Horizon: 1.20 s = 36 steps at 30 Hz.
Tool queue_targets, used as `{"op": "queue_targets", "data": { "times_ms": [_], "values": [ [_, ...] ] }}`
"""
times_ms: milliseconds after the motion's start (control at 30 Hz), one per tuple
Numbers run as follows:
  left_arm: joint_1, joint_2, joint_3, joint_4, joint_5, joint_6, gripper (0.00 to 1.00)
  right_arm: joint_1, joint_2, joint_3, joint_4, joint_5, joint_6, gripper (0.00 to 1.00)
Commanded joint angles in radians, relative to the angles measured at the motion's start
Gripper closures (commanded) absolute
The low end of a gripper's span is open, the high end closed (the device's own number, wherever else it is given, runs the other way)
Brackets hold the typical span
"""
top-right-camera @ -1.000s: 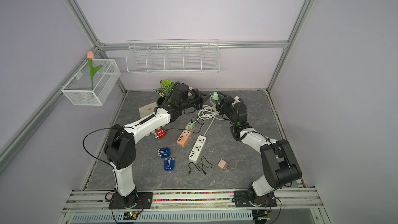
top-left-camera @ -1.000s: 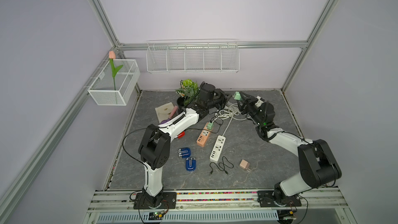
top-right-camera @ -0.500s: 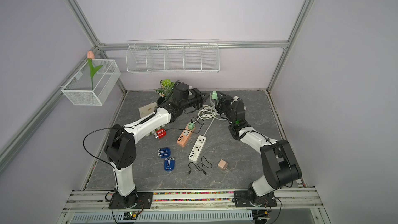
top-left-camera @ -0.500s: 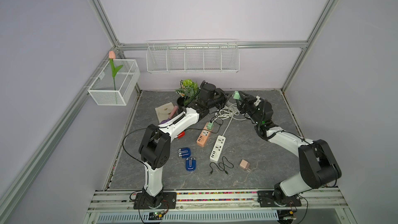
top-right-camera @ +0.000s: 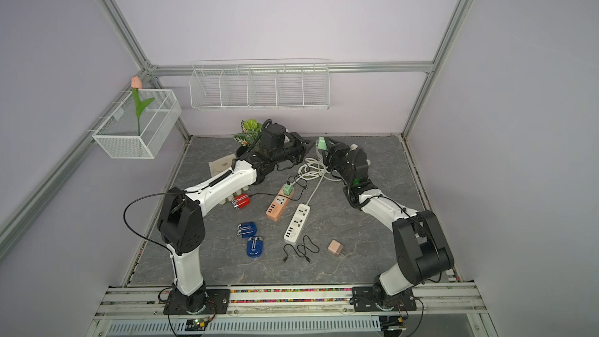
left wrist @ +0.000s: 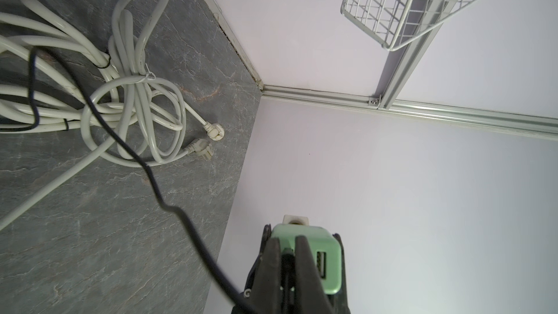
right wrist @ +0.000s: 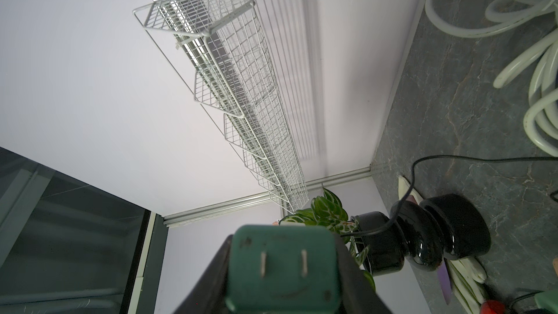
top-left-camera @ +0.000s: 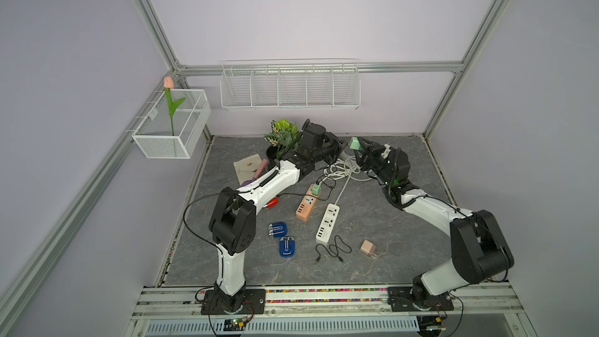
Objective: Charge the electric shaver
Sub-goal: Insert the charging cable into the plug.
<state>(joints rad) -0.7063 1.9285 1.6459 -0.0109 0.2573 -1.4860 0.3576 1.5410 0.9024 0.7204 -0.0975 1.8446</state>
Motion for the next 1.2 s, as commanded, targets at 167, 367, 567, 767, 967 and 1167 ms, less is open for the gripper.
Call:
{"op": "queue_targets", "data": {
  "times_ms": [167,367,567,767,967,1167],
  "values": [
    [-0.048,0.061,0.054,-0.028,0.091,-0.017,1.0,0.056,0.001,0.086,0.101,-0.07,0.056,0.93],
    [-0.062,0.089,0.109,-0.082,0.137,0.013,1.0,0.068,0.019,0.135,0.044,-0.102,0.039,0.93],
    [-0.068,0.104,0.129,-0.116,0.182,0.035,1.0,0.081,0.026,0.17,-0.019,-0.142,0.03,0.93],
    [-0.079,0.123,0.162,-0.156,0.218,0.068,1.0,0.086,0.03,0.202,-0.087,-0.162,0.015,0.93],
    [-0.091,0.145,0.183,-0.172,0.263,0.066,1.0,0.086,0.078,0.262,-0.06,-0.197,0.005,0.93],
    [-0.09,0.126,0.172,-0.175,0.259,0.078,1.0,0.082,0.058,0.236,-0.085,-0.194,-0.003,0.93]
  ]
}}
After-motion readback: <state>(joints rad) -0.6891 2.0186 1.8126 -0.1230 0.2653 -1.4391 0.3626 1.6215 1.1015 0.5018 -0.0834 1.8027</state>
